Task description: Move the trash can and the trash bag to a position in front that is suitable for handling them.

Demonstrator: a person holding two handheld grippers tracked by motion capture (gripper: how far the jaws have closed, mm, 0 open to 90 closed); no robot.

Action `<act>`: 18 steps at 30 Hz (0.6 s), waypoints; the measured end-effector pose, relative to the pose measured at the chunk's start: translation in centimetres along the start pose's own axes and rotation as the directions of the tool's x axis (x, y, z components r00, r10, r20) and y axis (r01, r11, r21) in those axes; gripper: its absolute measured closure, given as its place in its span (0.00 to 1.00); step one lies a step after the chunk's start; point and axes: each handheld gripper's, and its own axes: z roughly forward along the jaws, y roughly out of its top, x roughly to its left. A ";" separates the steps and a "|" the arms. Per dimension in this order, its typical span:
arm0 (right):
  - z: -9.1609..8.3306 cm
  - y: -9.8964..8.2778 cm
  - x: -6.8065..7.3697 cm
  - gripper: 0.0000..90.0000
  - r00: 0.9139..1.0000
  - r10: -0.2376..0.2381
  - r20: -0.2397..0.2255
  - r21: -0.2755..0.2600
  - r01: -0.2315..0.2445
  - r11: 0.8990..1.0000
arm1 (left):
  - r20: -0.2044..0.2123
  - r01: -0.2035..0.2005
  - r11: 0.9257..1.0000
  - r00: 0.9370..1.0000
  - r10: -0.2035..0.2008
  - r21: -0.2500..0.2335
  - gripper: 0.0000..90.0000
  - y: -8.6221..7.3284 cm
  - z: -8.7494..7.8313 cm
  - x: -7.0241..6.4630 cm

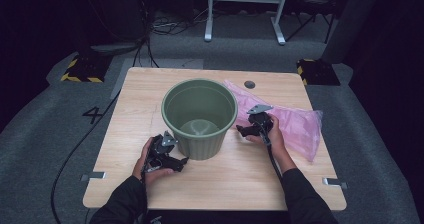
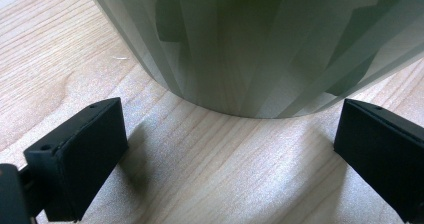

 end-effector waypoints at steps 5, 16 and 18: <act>0.4 -0.5 -0.7 0.51 0.996 0.075 -0.041 -0.011 -0.076 0.997 | 0.000 0.000 1.000 1.000 0.000 -0.001 0.00 0.0 0.0 0.0; -0.3 -1.3 -1.1 0.95 0.996 0.092 -0.019 -0.030 -0.092 0.995 | -0.001 0.000 1.000 1.000 0.000 0.001 0.00 0.0 0.0 0.0; -0.5 -1.5 -1.1 0.99 0.997 0.081 -0.005 -0.036 -0.081 0.996 | -0.002 0.000 1.000 1.000 0.000 0.001 0.00 0.0 0.0 0.0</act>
